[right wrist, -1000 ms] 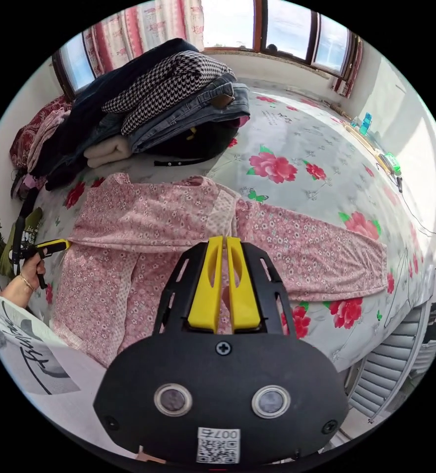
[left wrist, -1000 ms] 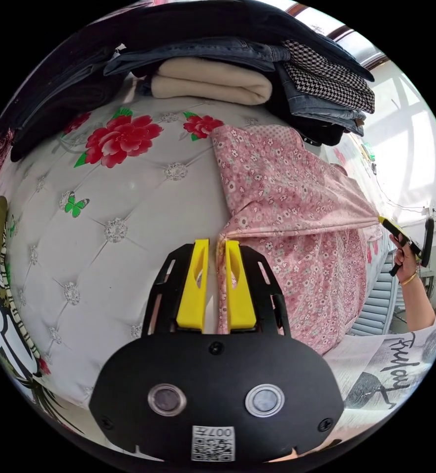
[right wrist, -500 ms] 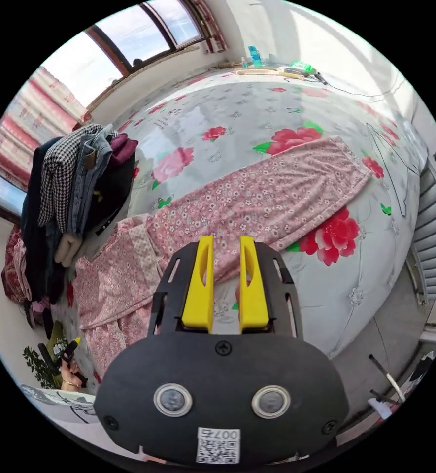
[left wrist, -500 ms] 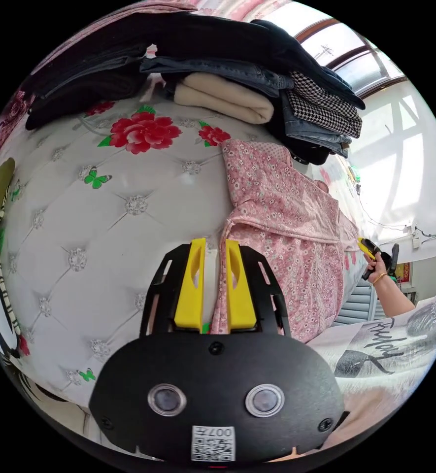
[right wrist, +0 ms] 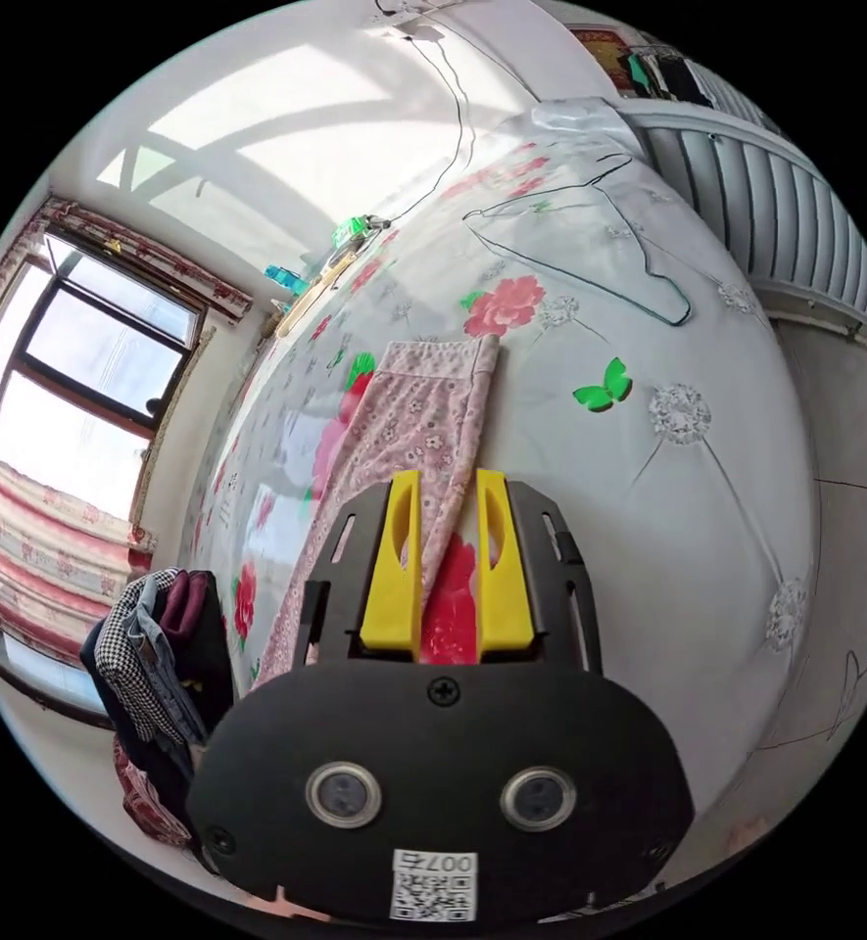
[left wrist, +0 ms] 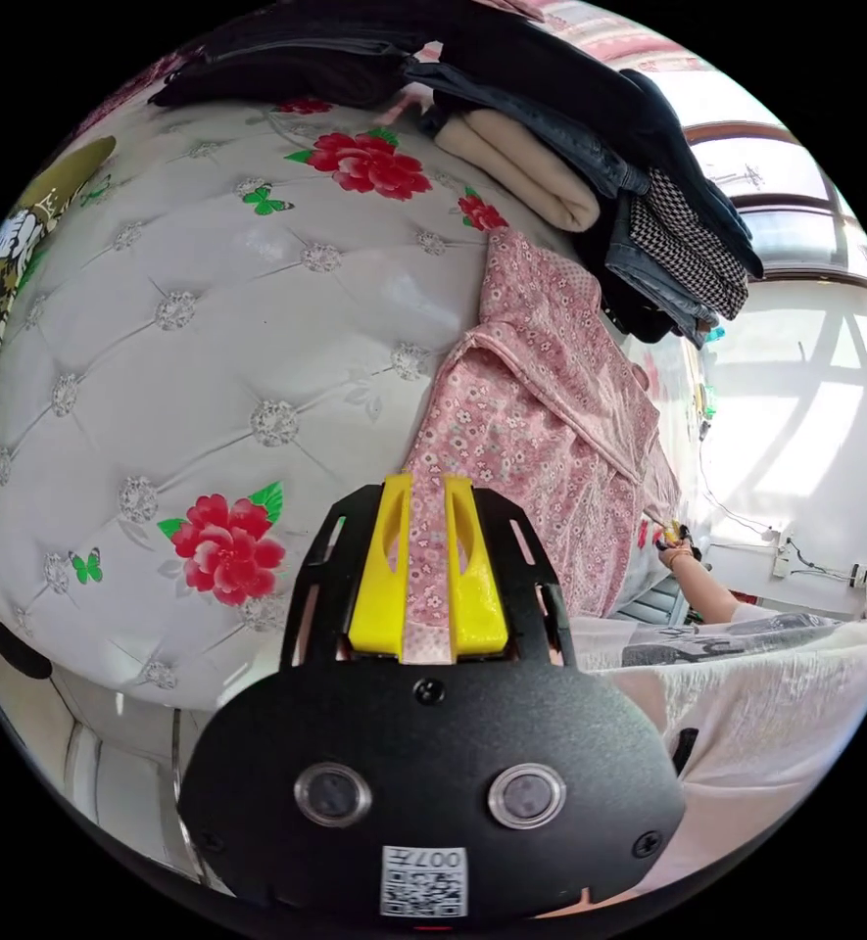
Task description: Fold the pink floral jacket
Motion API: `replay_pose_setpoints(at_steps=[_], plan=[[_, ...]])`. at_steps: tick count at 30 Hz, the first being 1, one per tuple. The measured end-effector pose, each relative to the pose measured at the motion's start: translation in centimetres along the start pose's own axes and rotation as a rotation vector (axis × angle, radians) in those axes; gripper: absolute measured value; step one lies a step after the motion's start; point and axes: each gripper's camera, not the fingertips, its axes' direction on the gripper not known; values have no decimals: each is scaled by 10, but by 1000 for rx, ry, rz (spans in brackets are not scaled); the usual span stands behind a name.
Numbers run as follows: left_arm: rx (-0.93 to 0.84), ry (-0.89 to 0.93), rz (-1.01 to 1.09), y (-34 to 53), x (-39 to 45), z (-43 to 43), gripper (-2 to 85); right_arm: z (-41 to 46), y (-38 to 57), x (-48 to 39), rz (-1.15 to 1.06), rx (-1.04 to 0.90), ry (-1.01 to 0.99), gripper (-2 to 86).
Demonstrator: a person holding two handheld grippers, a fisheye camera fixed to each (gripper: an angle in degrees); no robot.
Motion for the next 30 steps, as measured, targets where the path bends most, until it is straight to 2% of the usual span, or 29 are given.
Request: replay_pose_setpoints(at_steps=[2, 4, 7, 9, 10, 12, 14, 16, 18, 21, 23, 26, 30], plan=[[4, 17, -6, 3, -1, -2, 57, 12, -8, -10, 10, -88, -62, 16], [5, 32, -5, 6, -1, -5, 60, 9, -10, -37, -63, -69, -176, 7], [22, 43, 12, 15, -3, -14, 61, -10, 6, -122, -332, -100, -399, 1], [36, 57, 11, 25, -11, -23, 61, -41, 57, -209, -659, -135, -510, 0], [43, 64, 7, 28, -13, -25, 61, -49, 75, -229, -746, -151, -537, 0], [78, 106, -10, 40, -25, -36, 62, -85, 171, -298, -1082, -210, -617, 1], [100, 131, -11, 50, -33, -43, 61, -105, 257, -330, -1313, -257, -646, 3], [116, 149, -6, 61, -40, -50, 61, -113, 342, -343, -1463, -334, -662, 8], [131, 166, 2, 76, -49, -57, 60, -97, 449, -340, -1622, -528, -620, 17], [125, 189, 18, 96, -59, -63, 63, -64, 538, -320, -1682, -817, -391, 26], [107, 181, 49, 110, -61, -66, 68, -71, 552, -307, -1638, -865, -372, 30], [69, 144, 114, 132, -64, -66, 73, -97, 539, -287, -1570, -832, -349, 38], [-5, 142, 186, 155, -68, -60, 73, -123, 497, -247, -1439, -727, -200, 52]])
